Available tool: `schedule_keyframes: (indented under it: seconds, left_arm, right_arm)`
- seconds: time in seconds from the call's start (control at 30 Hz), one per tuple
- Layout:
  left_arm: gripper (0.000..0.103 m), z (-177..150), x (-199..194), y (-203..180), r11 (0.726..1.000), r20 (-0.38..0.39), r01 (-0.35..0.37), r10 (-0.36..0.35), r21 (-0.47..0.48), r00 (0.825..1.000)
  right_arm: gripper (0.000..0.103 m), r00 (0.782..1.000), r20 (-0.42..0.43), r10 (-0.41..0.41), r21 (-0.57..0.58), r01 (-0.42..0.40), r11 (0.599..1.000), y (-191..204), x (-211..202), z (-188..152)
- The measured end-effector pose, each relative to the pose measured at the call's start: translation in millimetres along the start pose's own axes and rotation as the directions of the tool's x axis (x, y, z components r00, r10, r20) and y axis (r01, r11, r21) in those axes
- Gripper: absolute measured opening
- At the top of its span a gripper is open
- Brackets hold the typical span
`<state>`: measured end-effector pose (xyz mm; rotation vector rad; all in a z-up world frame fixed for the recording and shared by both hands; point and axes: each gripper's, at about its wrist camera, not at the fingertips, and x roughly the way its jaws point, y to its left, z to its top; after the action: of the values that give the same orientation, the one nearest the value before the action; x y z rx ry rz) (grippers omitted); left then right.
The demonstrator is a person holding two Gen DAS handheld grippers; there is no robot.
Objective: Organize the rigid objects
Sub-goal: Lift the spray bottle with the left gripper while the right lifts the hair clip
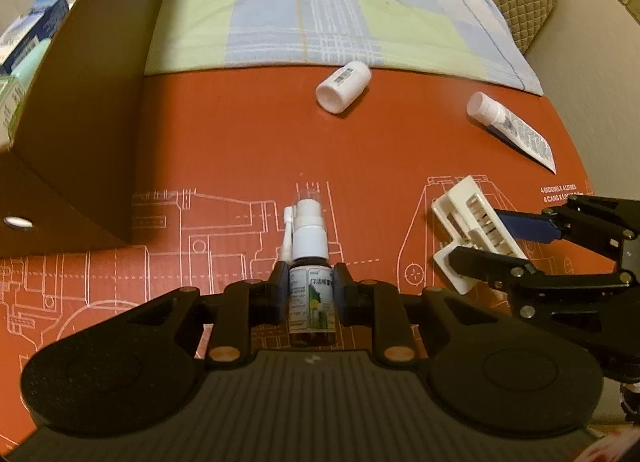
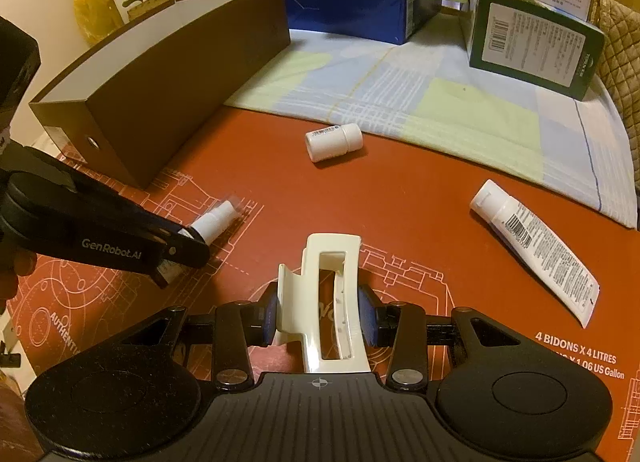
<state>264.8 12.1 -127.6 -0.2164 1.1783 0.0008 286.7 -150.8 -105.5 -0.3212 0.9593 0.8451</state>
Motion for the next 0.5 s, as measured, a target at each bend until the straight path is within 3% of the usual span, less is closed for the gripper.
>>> schedule_keyframes:
  seconds: [0.1, 0.23, 0.5]
  left_arm:
    - [0.024, -0.6, 0.4, 0.6, 1.0, 0.001, 0.002, -0.002, -0.004, 1.0]
    - [0.019, -2.2, 0.0, -1.5, 1.0, 0.003, -0.005, 0.004, 0.025, 1.0]
    - [0.019, -4.9, -7.1, -2.2, 0.999, 0.022, 0.016, -0.017, 0.032, 1.0]
  right_arm:
    - [0.037, 1.0, -0.002, -0.002, 0.004, 0.002, 1.0, -0.1, -0.1, -0.5]
    - [0.037, 1.0, -0.006, -0.003, 0.01, 0.004, 1.0, -1.3, -1.3, -2.2]
    - [0.037, 1.0, 0.0, -0.005, 0.012, 0.005, 1.0, -2.2, -3.5, -3.6]
